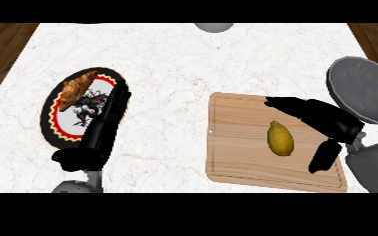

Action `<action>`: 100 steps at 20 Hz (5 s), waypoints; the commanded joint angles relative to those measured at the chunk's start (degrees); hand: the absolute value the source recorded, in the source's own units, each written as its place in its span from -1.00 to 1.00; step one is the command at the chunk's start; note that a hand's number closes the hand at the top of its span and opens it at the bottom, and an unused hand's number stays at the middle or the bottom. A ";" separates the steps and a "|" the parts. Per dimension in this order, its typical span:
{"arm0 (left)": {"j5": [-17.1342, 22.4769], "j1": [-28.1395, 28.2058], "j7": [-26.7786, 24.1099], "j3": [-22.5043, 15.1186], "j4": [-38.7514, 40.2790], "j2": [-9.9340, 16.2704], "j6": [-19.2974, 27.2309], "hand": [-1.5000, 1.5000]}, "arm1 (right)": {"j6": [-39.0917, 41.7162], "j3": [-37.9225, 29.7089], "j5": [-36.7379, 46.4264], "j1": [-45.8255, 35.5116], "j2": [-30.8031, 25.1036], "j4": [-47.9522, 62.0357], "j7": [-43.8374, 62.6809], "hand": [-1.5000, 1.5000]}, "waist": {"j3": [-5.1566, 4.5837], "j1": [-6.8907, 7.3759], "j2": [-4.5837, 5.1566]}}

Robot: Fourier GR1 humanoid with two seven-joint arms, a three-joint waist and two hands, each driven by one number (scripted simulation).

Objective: Pick the lemon from the cutting board and place it in the pan

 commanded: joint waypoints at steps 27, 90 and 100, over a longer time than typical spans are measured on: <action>-2.75 -0.60 2.26 3.80 -0.79 -3.30 -3.27 0.00 | -3.71 -1.15 23.21 -1.33 12.20 18.16 -11.78 1.00 | 0.02 0.05 0.05; -4.73 -2.60 1.97 3.81 0.19 -4.75 -5.11 0.00 | -61.98 -56.32 8.77 -17.75 5.15 42.27 -1.88 1.00 | 0.27 2.05 0.89; -5.15 -1.94 0.69 1.78 0.94 -5.98 -5.94 0.00 | -45.07 -50.92 14.96 -20.96 -3.31 63.24 3.10 -1.00 | 0.29 4.25 1.63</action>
